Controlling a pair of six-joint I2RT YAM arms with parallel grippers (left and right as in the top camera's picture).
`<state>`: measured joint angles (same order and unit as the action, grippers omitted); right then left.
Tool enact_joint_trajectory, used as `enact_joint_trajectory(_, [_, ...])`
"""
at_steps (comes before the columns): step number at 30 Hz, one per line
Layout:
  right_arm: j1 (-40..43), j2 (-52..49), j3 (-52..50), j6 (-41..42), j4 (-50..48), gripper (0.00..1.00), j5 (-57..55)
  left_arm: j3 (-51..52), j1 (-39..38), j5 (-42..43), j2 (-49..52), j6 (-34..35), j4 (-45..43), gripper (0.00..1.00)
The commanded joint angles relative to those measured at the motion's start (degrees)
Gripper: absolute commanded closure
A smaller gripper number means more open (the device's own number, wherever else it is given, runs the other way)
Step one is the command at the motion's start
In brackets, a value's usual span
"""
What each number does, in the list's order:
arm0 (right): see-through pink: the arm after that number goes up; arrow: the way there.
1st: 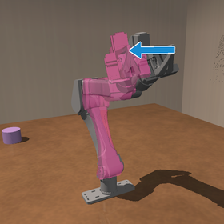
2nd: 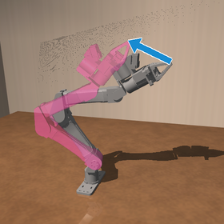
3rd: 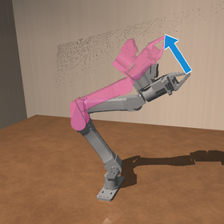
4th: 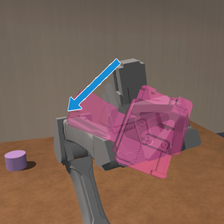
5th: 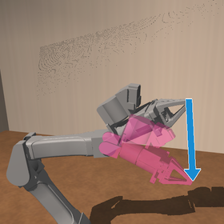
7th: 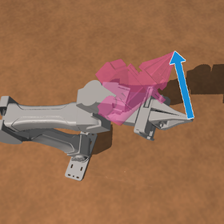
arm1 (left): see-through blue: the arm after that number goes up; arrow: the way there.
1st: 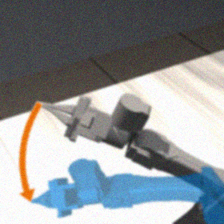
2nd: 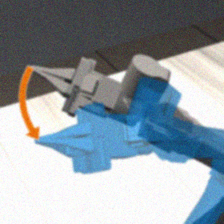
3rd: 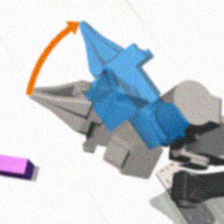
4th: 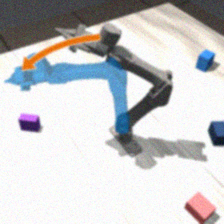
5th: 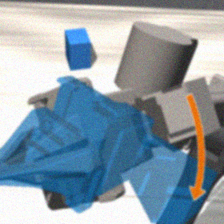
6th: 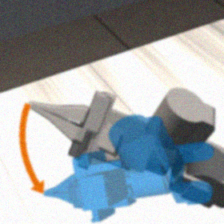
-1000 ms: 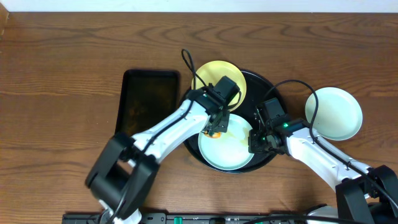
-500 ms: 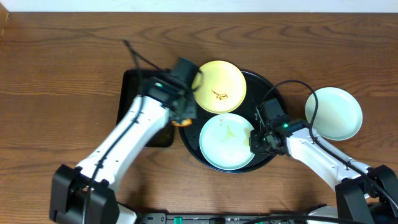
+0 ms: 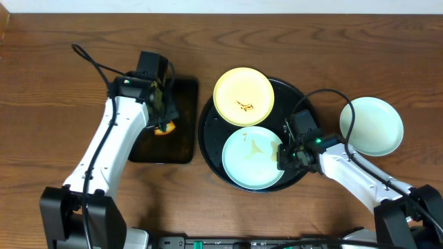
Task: Clean dirty plates on tray and stack at the side
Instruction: 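Scrub the lower blue plate with the sponge in the left gripper, then lift the lower blue plate with the right gripper and stack it on the first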
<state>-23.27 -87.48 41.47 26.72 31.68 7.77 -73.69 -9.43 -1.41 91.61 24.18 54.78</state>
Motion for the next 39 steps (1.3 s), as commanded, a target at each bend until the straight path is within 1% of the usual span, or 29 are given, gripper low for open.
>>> enact_joint_trajectory(1, [-0.37,0.09,-0.11,-0.68,1.42,0.99,-3.06,-1.16,0.42,0.92,-1.05,-1.66,0.48,0.92])
enact_joint_trajectory(5, [-0.37,2.29,3.02,-0.72,5.77,0.99,-7.58,-0.63,0.44,0.94,-1.05,-1.64,0.44,0.92])
enact_joint_trajectory(10, [-0.37,5.4,9.11,-4.52,13.64,0.99,-12.66,-0.63,0.42,0.92,-1.05,-1.64,0.24,0.92])
enact_joint_trajectory(15, [-0.44,5.86,13.75,-5.05,19.43,0.99,-24.52,-0.63,0.42,0.94,-1.05,-1.64,0.24,0.92])
enact_joint_trajectory(19, [-1.03,5.86,16.37,-8.0,21.16,0.99,-31.85,-0.63,0.42,0.92,-1.05,-1.64,0.24,0.92])
enact_joint_trajectory(23, [-3.65,5.86,19.78,-8.83,22.51,0.99,-41.05,-0.63,0.42,0.92,-1.05,-1.64,0.2,0.92])
enact_joint_trajectory(27, [-6.95,5.86,22.97,-11.67,22.95,0.99,-46.84,-0.63,0.42,0.92,-1.05,-1.64,0.04,0.92])
enact_joint_trajectory(30, [-9.4,5.86,24.06,-15.74,22.97,0.99,-50.23,-0.63,0.42,0.92,-1.05,-1.64,0.04,0.92])
enact_joint_trajectory(33, [-12.41,5.86,24.3,-18.75,22.93,0.99,-56.46,-0.63,0.42,0.92,-1.05,-1.64,0.0,0.92])
enact_joint_trajectory(36, [-15.63,5.86,24.3,-19.32,22.95,0.99,-62.2,-0.63,0.42,0.92,-1.05,-1.64,0.0,0.92])
enact_joint_trajectory(39, [-18.1,5.86,24.3,-19.3,22.84,0.99,-65.05,-0.63,0.42,0.92,-1.05,-1.64,0.02,0.92])
